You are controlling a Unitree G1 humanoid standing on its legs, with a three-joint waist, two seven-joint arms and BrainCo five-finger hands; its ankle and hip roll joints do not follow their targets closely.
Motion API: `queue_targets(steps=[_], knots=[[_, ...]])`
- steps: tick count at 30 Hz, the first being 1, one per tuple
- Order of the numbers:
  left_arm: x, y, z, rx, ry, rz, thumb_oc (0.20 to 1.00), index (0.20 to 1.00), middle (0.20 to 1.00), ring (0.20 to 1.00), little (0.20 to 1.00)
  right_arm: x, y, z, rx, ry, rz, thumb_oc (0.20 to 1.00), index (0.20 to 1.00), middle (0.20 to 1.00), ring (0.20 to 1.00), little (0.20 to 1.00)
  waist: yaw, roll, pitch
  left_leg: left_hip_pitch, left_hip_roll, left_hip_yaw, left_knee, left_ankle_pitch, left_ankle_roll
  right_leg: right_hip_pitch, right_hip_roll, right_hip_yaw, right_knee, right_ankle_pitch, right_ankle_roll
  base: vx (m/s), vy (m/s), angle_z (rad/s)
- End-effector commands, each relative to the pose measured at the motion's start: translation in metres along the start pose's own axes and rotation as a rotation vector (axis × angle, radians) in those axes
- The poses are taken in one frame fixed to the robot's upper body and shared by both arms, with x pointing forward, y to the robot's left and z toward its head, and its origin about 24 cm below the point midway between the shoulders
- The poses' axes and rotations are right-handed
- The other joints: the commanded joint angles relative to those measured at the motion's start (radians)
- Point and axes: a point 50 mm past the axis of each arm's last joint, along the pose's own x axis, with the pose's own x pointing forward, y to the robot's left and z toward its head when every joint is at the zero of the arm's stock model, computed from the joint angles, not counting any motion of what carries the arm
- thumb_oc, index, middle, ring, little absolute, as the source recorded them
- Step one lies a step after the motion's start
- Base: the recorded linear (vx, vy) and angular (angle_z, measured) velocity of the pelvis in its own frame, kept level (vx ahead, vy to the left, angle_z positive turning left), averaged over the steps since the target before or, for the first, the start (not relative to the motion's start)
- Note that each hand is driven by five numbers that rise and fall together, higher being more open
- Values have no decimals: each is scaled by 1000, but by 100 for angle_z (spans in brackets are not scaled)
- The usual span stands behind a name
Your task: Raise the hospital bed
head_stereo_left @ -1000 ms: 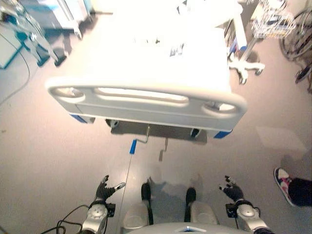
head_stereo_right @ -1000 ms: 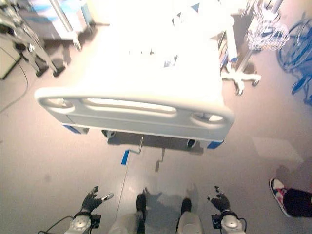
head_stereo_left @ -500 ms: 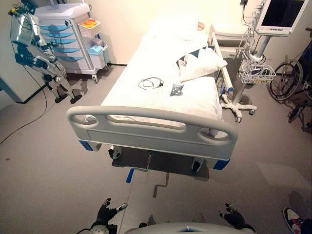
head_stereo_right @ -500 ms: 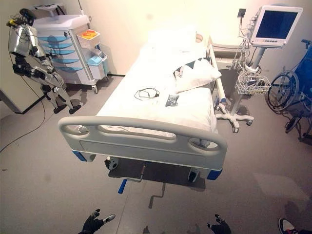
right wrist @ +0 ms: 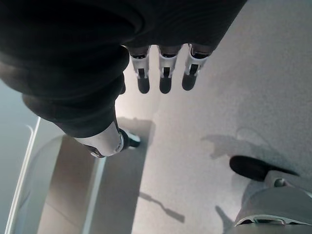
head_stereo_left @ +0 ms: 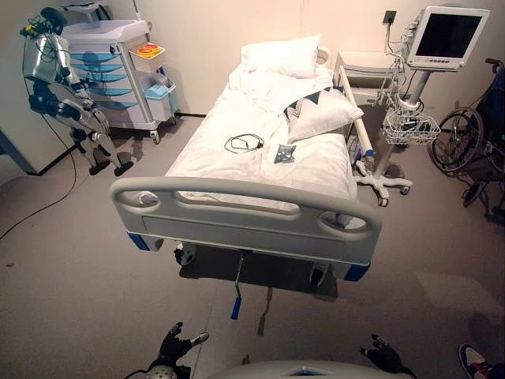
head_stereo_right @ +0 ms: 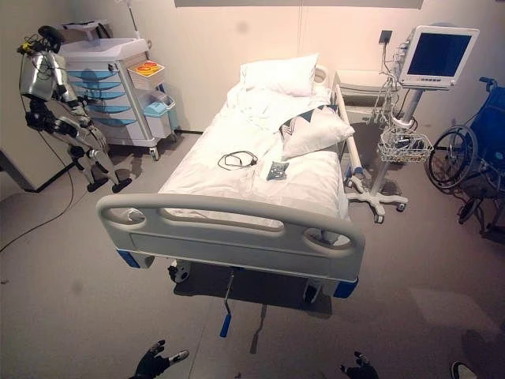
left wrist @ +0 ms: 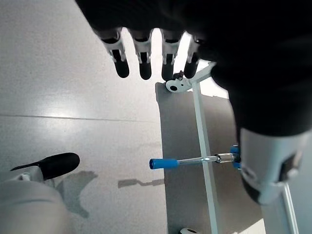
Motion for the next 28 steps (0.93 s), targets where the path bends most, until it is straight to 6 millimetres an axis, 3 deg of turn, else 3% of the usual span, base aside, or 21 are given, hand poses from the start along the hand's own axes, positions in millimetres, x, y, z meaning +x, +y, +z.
queue_targets(steps=[1,28], knots=[[10,3,25,8,-68,8,1000,1000,1000,1000,1000,12,6,44,29,-108,-13,1000,1000,1000,1000,1000,-4,-20,51,50,-21,13,41,-78,14,-22,-55,35,80,19,83,28,-8,-16],[9,-1,21,15,-52,-16,1000,1000,1000,1000,1000,11,7,36,19,-81,-6,1000,1000,1000,1000,1000,2,-29,45,69,-19,12,28,-79,14,5,-54,26,49,24,87,4,-1,-5]])
